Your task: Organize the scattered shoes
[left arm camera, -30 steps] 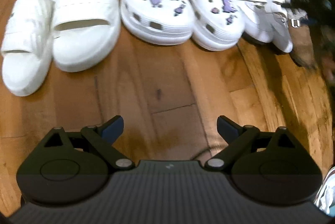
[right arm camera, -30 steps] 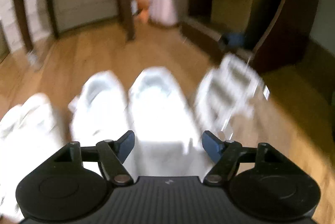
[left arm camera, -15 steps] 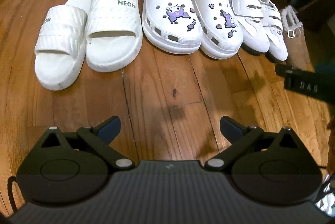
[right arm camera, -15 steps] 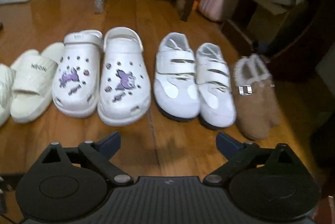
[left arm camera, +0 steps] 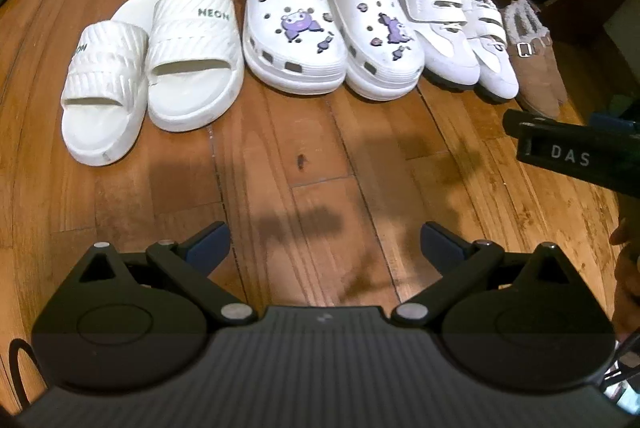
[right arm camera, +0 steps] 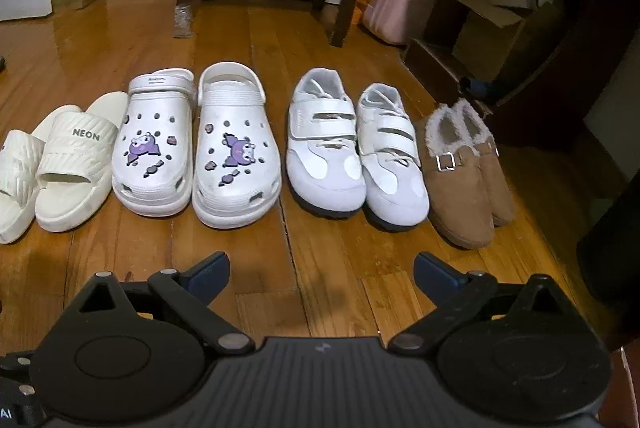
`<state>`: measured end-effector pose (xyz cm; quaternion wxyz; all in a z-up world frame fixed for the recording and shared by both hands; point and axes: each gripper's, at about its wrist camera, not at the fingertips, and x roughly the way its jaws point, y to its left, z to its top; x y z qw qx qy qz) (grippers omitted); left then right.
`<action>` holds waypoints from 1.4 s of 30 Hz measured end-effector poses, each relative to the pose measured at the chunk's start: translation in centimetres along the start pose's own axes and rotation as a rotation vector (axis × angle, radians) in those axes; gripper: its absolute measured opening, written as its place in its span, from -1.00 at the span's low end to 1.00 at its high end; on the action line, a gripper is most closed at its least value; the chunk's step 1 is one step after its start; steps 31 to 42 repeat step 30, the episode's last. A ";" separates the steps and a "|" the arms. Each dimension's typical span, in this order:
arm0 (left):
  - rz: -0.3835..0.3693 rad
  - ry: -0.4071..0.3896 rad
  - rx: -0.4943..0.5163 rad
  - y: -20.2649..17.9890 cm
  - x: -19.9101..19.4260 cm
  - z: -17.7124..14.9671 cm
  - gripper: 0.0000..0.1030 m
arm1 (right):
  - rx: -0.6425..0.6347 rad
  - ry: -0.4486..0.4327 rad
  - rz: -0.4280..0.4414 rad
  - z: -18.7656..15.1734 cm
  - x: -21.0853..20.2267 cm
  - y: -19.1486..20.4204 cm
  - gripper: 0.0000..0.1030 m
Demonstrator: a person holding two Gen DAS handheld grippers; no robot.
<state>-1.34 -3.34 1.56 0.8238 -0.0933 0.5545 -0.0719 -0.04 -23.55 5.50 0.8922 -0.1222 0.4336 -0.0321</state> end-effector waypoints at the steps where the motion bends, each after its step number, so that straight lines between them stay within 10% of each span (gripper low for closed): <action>1: 0.004 -0.003 0.002 -0.2 0.0 0.0 1.00 | 0.004 0.002 0.002 -0.1 0.0 -0.1 0.92; 42: 0.004 0.056 0.001 -0.5 0.3 -2.1 1.00 | -0.097 0.089 0.039 -3.5 0.4 2.2 0.94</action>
